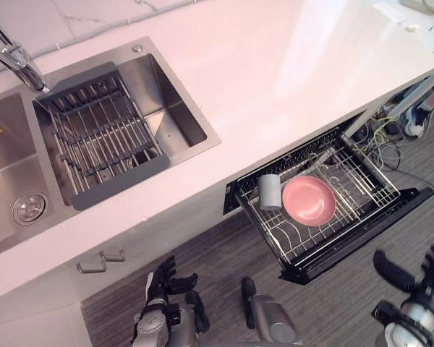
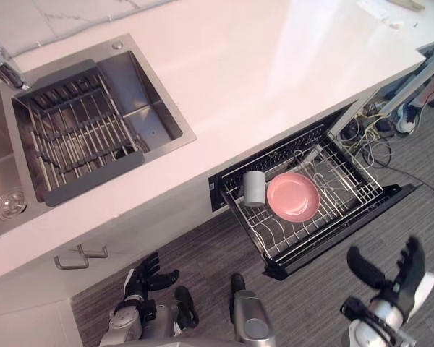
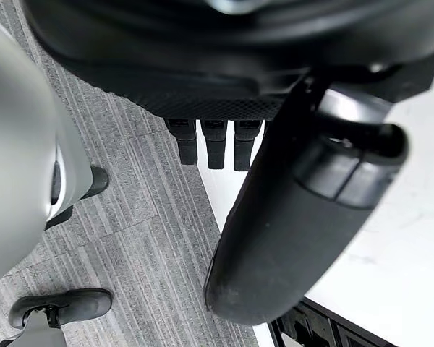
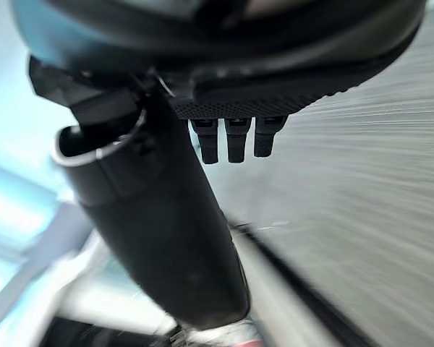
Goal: Walk over to the sink, pick up the cup, carry it to the dishwasher, place the cup inside the dishwasher, then close the dishwasher door
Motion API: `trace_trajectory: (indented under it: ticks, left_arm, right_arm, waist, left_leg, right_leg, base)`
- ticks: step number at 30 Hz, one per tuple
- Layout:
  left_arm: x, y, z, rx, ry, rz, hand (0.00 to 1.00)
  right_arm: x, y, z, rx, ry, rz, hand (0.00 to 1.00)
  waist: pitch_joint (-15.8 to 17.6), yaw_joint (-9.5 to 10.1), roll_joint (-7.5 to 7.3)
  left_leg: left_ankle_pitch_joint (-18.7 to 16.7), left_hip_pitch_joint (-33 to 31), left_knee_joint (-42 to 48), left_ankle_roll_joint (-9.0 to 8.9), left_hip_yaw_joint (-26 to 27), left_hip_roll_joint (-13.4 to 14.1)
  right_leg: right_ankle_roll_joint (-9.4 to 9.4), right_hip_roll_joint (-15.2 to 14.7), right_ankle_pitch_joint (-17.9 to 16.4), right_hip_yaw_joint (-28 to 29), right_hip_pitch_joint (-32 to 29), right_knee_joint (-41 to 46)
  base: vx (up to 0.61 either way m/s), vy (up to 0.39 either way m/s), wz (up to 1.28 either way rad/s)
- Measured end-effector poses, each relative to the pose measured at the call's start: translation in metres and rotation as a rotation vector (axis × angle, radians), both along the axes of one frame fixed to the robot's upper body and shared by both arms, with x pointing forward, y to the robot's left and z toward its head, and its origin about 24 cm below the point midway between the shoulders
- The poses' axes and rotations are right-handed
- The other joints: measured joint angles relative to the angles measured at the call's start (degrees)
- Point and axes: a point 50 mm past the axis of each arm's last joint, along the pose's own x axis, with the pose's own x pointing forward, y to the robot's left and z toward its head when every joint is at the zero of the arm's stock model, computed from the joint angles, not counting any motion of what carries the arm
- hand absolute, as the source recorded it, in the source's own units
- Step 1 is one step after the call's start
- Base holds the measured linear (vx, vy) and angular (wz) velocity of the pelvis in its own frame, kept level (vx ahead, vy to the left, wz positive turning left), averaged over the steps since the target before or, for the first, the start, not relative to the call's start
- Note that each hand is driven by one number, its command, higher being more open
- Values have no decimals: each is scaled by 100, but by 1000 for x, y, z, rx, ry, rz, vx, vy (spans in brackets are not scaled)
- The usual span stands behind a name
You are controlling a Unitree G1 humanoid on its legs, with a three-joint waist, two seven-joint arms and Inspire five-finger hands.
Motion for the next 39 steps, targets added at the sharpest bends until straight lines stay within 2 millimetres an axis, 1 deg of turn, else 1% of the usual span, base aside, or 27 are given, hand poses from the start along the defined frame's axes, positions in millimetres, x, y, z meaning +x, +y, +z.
trace_trajectory:
  ticks: [3,5,7,8,10,11,13,15,17,19,20,22,23,25,26,27,28,29,30,31,32,34,36,39]
  left_arm:
    - [-4,3,-1,-1,10,19,90]
    - [-5,5,-2,5,13,20,90]
    - [-5,8,-1,13,13,20,90]
    - [-5,9,-1,14,12,20,90]
    - [-4,9,0,17,6,20,90]
    - [-1,11,2,22,-9,18,90]
    - [2,11,5,26,-25,17,90]
    - [8,10,8,23,-46,12,90]
    - [14,7,11,18,-67,1,90]
    - [22,4,15,22,-91,-24,90]
    - [24,3,16,22,-99,-28,90]
    - [31,1,22,29,-144,-41,90]
    - [35,-1,24,30,-155,-46,90]
    - [43,-4,29,30,-183,-55,90]
    - [44,-4,30,32,-189,-54,90]
    - [44,-3,30,34,-190,-53,90]
    - [44,-3,30,34,-189,-54,90]
    - [44,-4,30,32,-190,-54,90]
    - [44,-6,30,28,-192,-56,90]
    - [44,-6,30,27,-191,-59,90]
    - [41,-7,28,27,-184,-60,90]
    - [38,-7,26,26,-171,-62,90]
    - [43,-9,28,24,-188,-71,90]
    - [49,-10,32,27,-209,-77,90]
  right_arm:
    - [-11,5,-23,120,33,-43,90]
    - [-10,8,-32,179,26,-54,90]
    - [1,13,-39,253,-18,-46,90]
    - [6,14,-40,267,-36,-45,90]
    - [21,16,-37,284,-83,-23,90]
    - [46,17,-29,276,-131,39,90]
    - [54,15,-24,256,-134,69,90]
    - [70,13,-14,222,-160,101,90]
    - [79,10,-5,185,-173,127,90]
    - [100,13,12,129,-211,194,90]
    - [106,15,17,116,-222,215,90]
    - [137,29,38,54,-262,337,90]
    - [145,33,44,39,-276,369,90]
    - [177,47,70,1,-345,460,90]
    - [185,51,77,-6,-371,479,90]
    - [198,57,92,-31,-408,520,90]
    - [211,62,105,-56,-410,563,90]
    - [218,63,110,-73,-410,584,90]
    - [228,66,121,-109,-405,622,90]
    - [231,67,124,-123,-397,632,90]
    - [232,67,121,-127,-377,613,90]
    - [233,65,113,-174,-307,648,90]
    - [233,61,109,-211,-261,658,90]
    - [232,54,101,-249,-192,674,90]
  waist:
    - [-43,6,38]
    - [-63,7,55]
    - [-55,23,60]
    - [-39,28,67]
    - [1,38,90]
    - [96,51,95]
    - [180,83,115]
    - [290,92,165]
    - [376,131,216]
    - [420,175,266]
    - [429,184,276]
    - [532,214,324]
    - [560,245,352]
    - [625,354,450]
    - [633,354,455]
    - [639,363,466]
    - [644,387,476]
    - [652,407,491]
    - [672,443,523]
    - [678,458,532]
    - [687,451,541]
    - [690,345,538]
    - [689,339,538]
    - [688,298,539]
  left_leg:
    - [-120,-90,181,15,-12,-1]
    - [-154,-239,276,36,-13,-23]
    - [-171,-463,386,60,-31,-28]
    - [-171,-494,408,61,-41,-29]
    - [-178,-580,464,72,-73,-29]
    - [-177,-662,481,74,-98,-43]
    - [-174,-779,526,80,-146,-55]
    - [-144,-916,542,120,-215,-102]
    - [-113,-1000,538,139,-263,-136]
    - [-17,-1107,448,169,-318,-210]
    - [12,-1117,411,173,-332,-227]
    - [104,-1149,330,179,-409,-261]
    - [129,-1163,313,176,-438,-263]
    - [267,-1204,164,157,-560,-281]
    - [310,-1203,124,144,-587,-293]
    - [372,-1201,36,120,-630,-302]
    - [432,-1194,-40,103,-665,-307]
    - [461,-1189,-82,95,-683,-307]
    - [509,-1174,-165,74,-724,-309]
    - [536,-1151,-217,63,-743,-316]
    - [578,-1065,-317,44,-799,-323]
    - [611,-884,-438,29,-871,-340]
    - [647,-819,-484,22,-921,-344]
    - [786,-703,-636,-8,-1111,-358]
  right_leg:
    - [15,-32,-136,3,-116,207]
    - [26,-69,-204,13,-308,379]
    - [30,-88,-235,12,-539,527]
    - [30,-93,-235,4,-565,544]
    - [31,-105,-236,-24,-625,573]
    - [30,-124,-238,-42,-705,621]
    - [34,-147,-247,-77,-798,667]
    - [35,-202,-247,-135,-907,722]
    - [40,-238,-244,-174,-975,743]
    - [53,-299,-234,-223,-1091,763]
    - [54,-314,-232,-239,-1104,760]
    - [51,-345,-218,-329,-1112,739]
    - [42,-348,-207,-359,-1112,726]
    - [11,-353,-165,-470,-1113,640]
    - [4,-361,-160,-497,-1115,629]
    - [-6,-361,-154,-543,-1117,605]
    - [-18,-359,-146,-587,-1115,586]
    - [-30,-357,-139,-612,-1110,568]
    - [-44,-352,-131,-665,-1094,542]
    - [-46,-352,-129,-684,-1074,523]
    - [-47,-347,-128,-736,-984,465]
    - [-48,-346,-127,-816,-790,410]
    - [-54,-345,-123,-866,-675,337]
    - [-118,-329,-67,-1041,-458,156]
  base:
    - [0,0,0]
    - [0,0,0]
    - [2,3,4]
    - [13,2,7]
    - [-10,5,8]
    - [-47,0,8]
    - [-53,-6,14]
    - [-41,-2,18]
    - [-39,2,14]
    - [-30,-6,19]
    - [-12,-13,20]
    - [-13,-35,21]
    - [-14,-52,24]
    - [-5,-57,26]
    - [17,-66,26]
    - [28,-68,22]
    - [32,-68,19]
    - [33,-66,17]
    - [30,-51,14]
    - [50,-59,18]
    - [67,-48,16]
    - [64,-29,18]
    - [12,-5,16]
    - [-32,-23,27]
